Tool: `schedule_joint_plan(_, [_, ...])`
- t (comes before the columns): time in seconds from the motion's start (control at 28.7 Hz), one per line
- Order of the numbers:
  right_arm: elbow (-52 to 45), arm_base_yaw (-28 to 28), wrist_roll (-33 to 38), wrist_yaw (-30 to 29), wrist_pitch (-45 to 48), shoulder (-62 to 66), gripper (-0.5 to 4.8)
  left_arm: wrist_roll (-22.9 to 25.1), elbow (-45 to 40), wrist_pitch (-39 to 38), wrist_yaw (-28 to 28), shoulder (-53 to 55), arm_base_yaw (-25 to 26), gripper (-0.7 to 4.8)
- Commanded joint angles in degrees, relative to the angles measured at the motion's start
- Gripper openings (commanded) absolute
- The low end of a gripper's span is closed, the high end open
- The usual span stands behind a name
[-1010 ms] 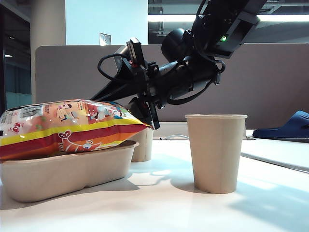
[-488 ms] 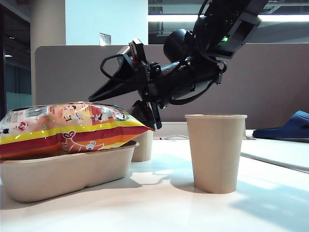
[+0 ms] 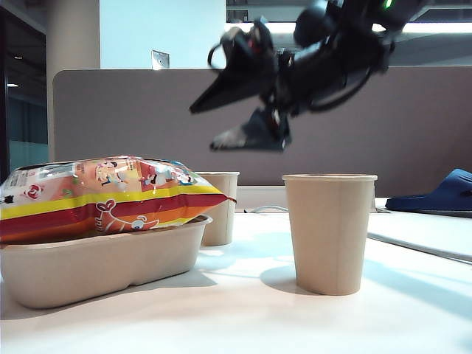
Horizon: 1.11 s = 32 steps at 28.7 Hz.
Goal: Pick up a bag of chips and put them in the box.
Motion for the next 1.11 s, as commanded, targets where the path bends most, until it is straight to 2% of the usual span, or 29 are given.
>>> schedule_joint_plan(0.03, [0.3, 0.1, -5.2, 7.6, -2.7, -6.4, 3.34, -0.2, 0.2, 2.3, -0.1, 0.0, 0.0, 1.57])
schedule_joint_plan(0.14, [0.3, 0.1, -7.9, 15.6, -4.6, -14.1, 3.35, -0.9, 0.2, 4.0, -0.3, 0.0, 0.0, 1.57])
schedule_joint_plan(0.21, [0.3, 0.1, -8.4, 18.1, -5.2, -19.6, 3.35, -1.7, 0.2, 5.2, -1.4, -0.1, 0.0, 1.57])
schedule_joint_plan(0.52, [0.2, 0.1, -8.3, 18.4, -9.2, -37.7, 3.33, -5.5, 0.2, 13.9, -5.0, -3.6, 0.0, 1.56])
schedule_joint_plan(0.77, [-1.9, 0.1, -9.5, 27.3, -16.6, -46.3, 3.33, -6.6, 0.2, 15.3, -6.6, -10.1, 0.0, 1.56])
schedule_joint_plan(1.01, [-9.7, 0.2, -9.2, 33.2, -17.4, -55.2, 3.32, -9.2, 0.2, 14.8, -9.1, -18.6, 0.0, 1.56])
schedule_joint_plan(1.11, [-13.6, 0.2, -8.7, 34.7, -17.4, -59.2, 3.22, -9.2, 1.0, 12.2, -8.8, -18.4, -0.1, 1.56])
